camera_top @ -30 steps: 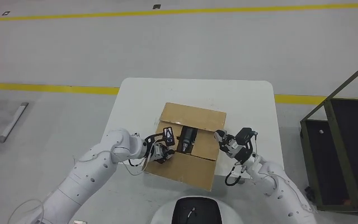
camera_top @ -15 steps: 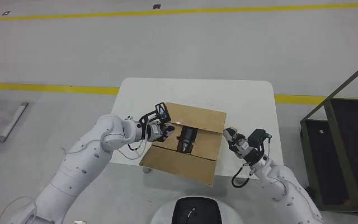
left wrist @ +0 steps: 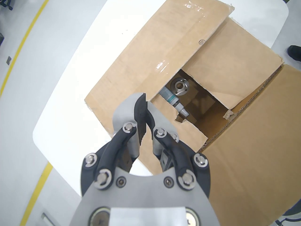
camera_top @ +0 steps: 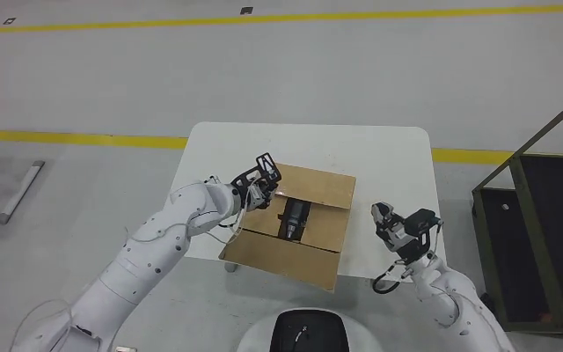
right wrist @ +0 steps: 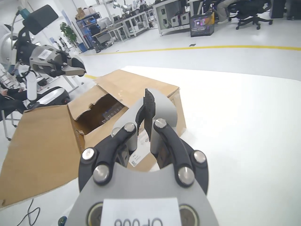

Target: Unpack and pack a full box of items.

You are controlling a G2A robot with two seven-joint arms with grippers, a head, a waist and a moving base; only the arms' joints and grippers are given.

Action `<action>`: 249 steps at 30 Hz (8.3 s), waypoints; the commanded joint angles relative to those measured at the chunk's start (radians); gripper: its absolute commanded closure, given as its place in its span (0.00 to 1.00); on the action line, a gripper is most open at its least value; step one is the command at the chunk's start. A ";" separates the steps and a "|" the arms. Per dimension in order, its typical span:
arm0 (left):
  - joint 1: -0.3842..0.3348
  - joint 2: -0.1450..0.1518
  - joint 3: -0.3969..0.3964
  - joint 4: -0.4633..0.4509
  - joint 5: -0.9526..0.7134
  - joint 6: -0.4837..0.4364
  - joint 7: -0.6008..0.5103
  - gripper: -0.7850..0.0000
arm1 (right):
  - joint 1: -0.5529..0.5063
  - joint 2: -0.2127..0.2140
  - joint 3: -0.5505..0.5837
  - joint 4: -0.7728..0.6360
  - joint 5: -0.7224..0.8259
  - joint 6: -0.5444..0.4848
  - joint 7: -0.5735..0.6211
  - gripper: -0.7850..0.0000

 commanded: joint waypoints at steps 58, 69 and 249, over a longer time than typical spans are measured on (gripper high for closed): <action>0.000 0.000 0.000 0.001 -0.001 -0.002 -0.001 0.00 | 0.424 -0.127 -0.312 0.563 0.090 0.091 -0.016 1.00; 0.004 -0.005 0.009 -0.011 0.085 0.031 0.005 0.00 | 0.411 -0.127 -0.285 0.581 0.098 0.084 -0.063 1.00; 0.049 -0.187 -0.209 -0.032 0.389 0.003 -0.203 0.00 | 0.862 -0.169 -0.344 0.976 0.460 -0.185 0.436 1.00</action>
